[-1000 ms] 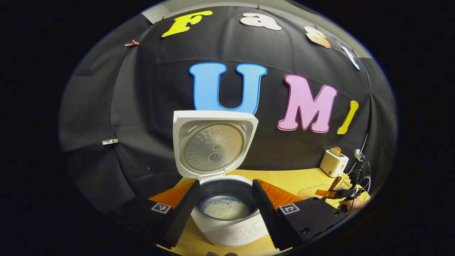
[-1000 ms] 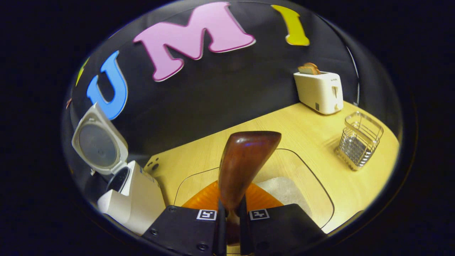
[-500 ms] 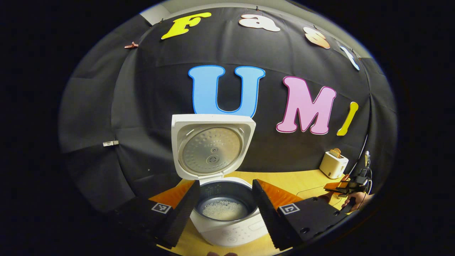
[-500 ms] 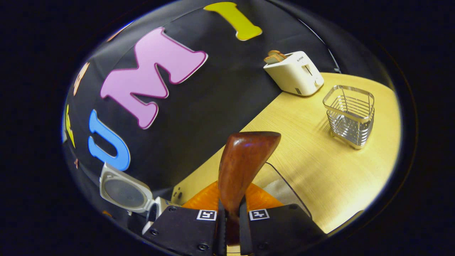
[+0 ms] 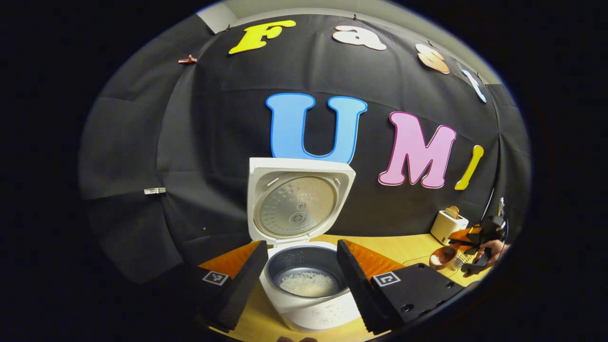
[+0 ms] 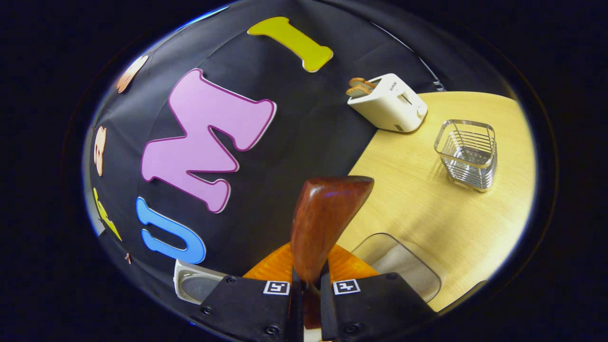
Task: Close the left gripper, press the button to open the rice cooker; take a wooden spoon from the chopstick holder with the right hand, scoop a spoonful of rice and pour it into the rice cooker, then put the wooden spoon back into the chopstick holder.
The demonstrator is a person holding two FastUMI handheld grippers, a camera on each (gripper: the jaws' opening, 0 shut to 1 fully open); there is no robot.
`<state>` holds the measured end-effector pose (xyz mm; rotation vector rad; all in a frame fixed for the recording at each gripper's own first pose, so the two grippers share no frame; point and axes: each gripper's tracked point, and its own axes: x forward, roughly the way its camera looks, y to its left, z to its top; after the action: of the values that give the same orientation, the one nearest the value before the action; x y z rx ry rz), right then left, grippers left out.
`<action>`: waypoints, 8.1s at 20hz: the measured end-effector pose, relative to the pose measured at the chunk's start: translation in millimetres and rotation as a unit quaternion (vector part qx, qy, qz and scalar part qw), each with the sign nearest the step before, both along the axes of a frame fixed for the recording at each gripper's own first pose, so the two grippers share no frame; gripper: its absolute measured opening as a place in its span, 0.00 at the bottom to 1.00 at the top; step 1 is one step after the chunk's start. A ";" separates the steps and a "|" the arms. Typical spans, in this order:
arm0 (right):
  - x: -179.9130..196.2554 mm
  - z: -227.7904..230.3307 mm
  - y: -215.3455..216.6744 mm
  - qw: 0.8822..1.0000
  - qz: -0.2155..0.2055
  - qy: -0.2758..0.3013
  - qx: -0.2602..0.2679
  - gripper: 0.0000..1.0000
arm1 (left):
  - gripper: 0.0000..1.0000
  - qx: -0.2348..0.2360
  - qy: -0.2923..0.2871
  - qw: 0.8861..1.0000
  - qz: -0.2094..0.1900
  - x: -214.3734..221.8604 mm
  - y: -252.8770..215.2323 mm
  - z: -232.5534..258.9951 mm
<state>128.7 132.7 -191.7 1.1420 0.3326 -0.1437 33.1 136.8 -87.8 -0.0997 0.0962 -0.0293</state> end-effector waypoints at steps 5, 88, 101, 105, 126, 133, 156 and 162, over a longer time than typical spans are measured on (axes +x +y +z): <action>26.6 53.0 60.4 0.998 0.044 -0.027 0.028 0.18 | 0.94 -0.005 -0.003 1.000 0.022 -7.4 22.7 -5.7; 33.7 111.5 346.8 0.944 0.312 -0.104 -0.037 0.18 | 0.94 -0.049 0.005 0.993 0.112 -83.1 41.9 -4.3; 17.5 159.9 74.5 0.976 0.155 -0.149 0.040 0.18 | 0.94 -0.023 -0.001 0.999 0.049 -67.1 -59.2 17.7; 8.4 143.9 -41.9 0.986 0.089 -0.143 -0.006 0.18 | 0.94 -0.023 0.003 0.999 0.037 -58.2 -85.0 19.0; 4.0 -59.4 -269.6 0.976 0.015 0.014 -0.218 0.18 | 0.94 0.034 0.043 0.997 0.049 -43.8 -156.5 38.1; 9.1 -103.2 -260.3 0.962 0.060 0.045 -0.263 0.18 | 0.94 0.034 0.064 0.996 0.056 -47.0 -158.4 27.1; -10.4 -107.9 -265.3 0.966 0.052 0.078 -0.241 0.83 | 0.94 0.030 0.052 0.997 0.046 -19.4 -150.9 28.9; -37.6 -41.7 -273.4 0.960 0.010 0.031 -0.279 0.92 | 0.94 0.031 0.016 0.999 0.036 -5.5 -137.0 51.5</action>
<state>91.2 -140.7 -233.4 0.5749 0.3324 -0.2388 27.6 -0.2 -36.3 -0.0409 0.1249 0.0476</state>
